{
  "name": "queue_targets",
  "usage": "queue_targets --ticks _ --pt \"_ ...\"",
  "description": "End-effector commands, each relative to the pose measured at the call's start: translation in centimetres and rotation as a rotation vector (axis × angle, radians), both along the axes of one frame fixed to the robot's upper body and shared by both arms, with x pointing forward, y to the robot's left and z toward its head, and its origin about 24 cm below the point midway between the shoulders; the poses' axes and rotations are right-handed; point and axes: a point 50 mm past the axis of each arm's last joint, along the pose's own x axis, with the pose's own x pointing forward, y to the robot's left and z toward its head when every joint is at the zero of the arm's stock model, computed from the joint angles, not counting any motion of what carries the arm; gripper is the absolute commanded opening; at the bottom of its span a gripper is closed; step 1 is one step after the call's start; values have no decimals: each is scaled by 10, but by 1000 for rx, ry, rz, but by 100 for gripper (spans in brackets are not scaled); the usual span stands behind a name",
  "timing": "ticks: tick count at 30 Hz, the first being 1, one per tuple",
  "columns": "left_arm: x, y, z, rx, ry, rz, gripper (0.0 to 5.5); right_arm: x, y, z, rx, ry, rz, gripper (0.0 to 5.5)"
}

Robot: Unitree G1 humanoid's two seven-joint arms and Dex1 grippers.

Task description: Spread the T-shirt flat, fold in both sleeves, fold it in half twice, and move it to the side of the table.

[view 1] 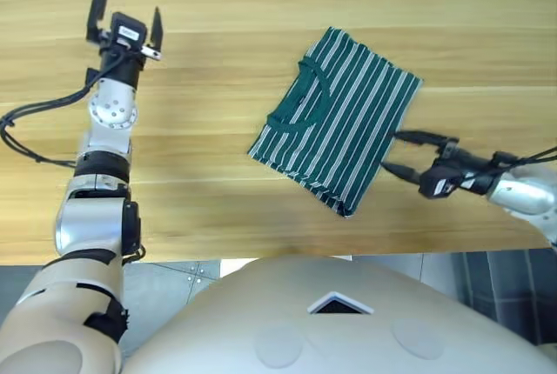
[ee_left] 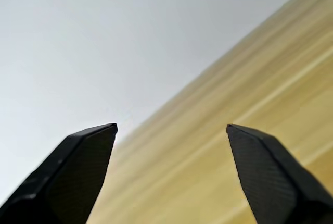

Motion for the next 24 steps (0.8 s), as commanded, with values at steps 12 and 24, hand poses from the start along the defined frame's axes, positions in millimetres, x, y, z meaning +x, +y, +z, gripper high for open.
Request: queue_targets --ticks 12,24 --pt "-46 -197 -64 417 288 -1012 389 65 3 24 722 117 -428 308" --pt "-82 -79 -107 142 465 -464 389 49 21 3 554 144 -360 308"
